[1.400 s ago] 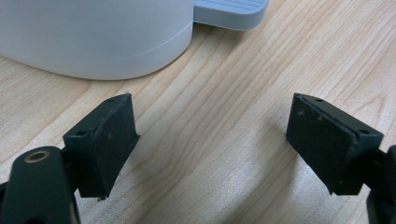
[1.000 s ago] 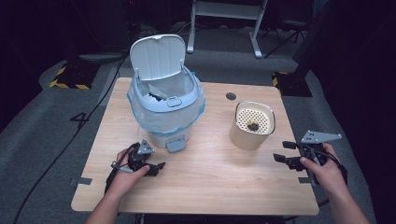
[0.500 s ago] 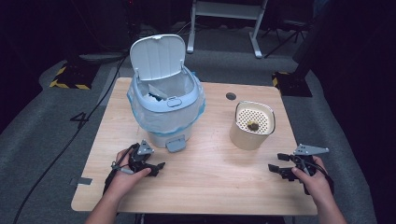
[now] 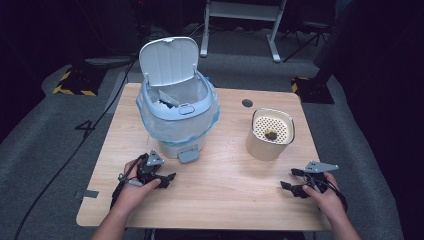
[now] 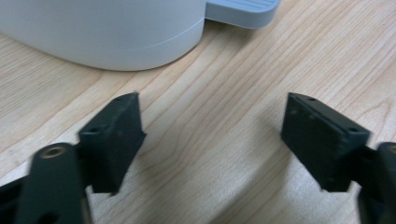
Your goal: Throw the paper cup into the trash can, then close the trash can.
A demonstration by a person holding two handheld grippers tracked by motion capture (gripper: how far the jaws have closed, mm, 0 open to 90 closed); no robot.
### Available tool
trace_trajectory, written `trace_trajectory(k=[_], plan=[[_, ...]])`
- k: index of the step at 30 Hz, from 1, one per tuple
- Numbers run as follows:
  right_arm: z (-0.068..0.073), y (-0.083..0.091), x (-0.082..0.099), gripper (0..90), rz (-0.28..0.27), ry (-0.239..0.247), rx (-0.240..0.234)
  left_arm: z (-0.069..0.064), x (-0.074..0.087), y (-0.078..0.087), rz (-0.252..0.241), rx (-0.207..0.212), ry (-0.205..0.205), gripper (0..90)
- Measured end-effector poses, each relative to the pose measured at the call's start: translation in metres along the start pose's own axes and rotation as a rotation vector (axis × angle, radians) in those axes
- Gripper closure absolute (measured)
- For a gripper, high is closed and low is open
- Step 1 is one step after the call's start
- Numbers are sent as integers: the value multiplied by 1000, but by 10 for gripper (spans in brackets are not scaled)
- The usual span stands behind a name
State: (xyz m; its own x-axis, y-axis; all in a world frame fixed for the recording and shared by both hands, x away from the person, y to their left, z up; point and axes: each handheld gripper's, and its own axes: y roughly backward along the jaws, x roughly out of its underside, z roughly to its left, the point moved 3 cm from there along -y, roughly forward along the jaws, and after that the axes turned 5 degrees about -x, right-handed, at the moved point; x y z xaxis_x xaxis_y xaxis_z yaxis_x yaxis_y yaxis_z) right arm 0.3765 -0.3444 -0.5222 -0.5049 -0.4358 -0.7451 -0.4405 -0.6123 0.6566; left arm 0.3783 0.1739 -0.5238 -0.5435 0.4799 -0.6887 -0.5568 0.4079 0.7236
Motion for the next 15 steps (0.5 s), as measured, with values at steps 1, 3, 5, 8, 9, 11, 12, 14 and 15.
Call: trace_trajectory(k=[1,3,5,8,9,11,12,14,15], plan=[[0,-1,0,217,-7,12,15,0,0,1,-1,-2,5,259],[2,-3,0,187,13,56,45,2,1,3,5,-2,12,257],[1,-4,-1,167,17,44,49,2,1,6,2,0,10,258],[1,-4,-1,167,17,44,49,2,0,11,-5,4,3,261],[1,-4,0,167,17,44,49,3,-2,17,-25,18,15,261],[1,-4,0,167,16,44,49,5,-5,26,-63,42,46,259],[1,-4,0,167,17,44,49,5,-5,26,-63,42,46,259],[1,-4,0,167,17,44,49,12,-11,43,-120,65,96,258],[1,-4,0,167,17,44,49,16,-13,49,-136,66,100,256]])
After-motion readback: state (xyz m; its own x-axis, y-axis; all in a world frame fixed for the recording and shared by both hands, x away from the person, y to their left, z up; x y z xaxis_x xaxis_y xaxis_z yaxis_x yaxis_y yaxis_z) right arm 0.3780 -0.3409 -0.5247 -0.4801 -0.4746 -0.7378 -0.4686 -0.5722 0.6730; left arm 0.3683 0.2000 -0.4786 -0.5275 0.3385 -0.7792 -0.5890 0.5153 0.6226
